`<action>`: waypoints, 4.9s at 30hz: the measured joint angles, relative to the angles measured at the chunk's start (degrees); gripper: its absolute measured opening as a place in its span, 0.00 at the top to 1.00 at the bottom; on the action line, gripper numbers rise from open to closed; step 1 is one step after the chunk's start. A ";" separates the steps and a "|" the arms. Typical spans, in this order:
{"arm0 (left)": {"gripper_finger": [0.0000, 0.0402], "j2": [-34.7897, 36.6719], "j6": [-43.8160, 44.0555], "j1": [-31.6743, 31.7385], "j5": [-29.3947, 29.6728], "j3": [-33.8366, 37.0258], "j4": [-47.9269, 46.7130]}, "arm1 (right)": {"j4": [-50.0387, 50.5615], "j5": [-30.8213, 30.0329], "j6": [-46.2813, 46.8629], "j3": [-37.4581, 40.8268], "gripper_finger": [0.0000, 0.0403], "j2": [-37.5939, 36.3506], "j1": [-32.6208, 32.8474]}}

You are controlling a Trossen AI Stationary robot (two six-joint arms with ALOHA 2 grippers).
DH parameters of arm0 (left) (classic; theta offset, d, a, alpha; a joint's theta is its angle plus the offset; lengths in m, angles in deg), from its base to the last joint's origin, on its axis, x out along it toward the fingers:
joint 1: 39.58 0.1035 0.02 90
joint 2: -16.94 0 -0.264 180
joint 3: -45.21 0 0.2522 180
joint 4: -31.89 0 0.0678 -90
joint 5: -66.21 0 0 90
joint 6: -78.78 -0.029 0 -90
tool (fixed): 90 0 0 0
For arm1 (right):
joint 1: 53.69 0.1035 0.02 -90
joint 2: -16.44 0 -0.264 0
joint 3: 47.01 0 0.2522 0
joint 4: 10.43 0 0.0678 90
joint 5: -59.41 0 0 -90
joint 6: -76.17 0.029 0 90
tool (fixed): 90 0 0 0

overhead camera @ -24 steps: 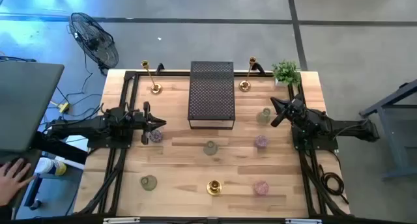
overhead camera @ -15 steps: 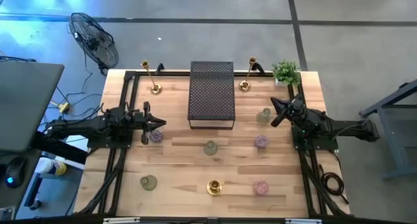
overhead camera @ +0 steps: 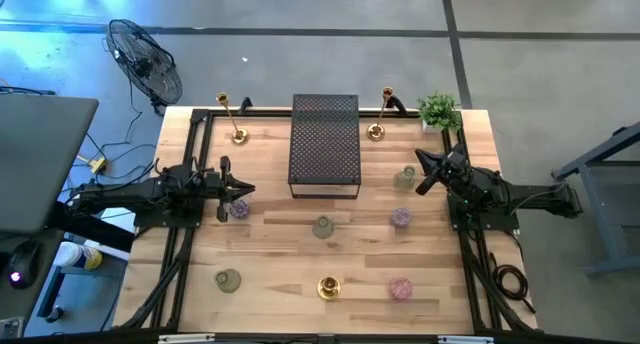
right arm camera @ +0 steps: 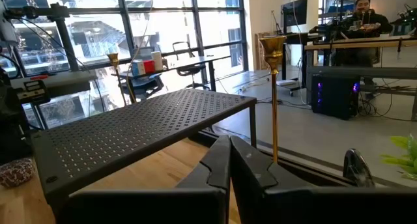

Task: Pick & Place candle stick holders

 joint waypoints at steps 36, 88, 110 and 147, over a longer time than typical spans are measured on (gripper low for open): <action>0.93 0.00 0.01 0.00 0.00 0.00 0.00 | -0.01 -0.01 0.00 0.02 1.00 -0.01 0.01; 1.00 -1.74 17.23 0.01 7.74 0.01 0.94 | -17.07 -2.58 -4.42 -1.51 1.00 7.24 -2.40; 1.00 -1.72 10.03 0.01 10.73 0.01 5.03 | -13.25 27.02 10.28 -16.48 1.00 48.91 -22.10; 1.00 -1.72 4.20 0.01 10.55 0.01 5.96 | -15.86 32.59 4.46 -37.86 0.83 78.03 -40.40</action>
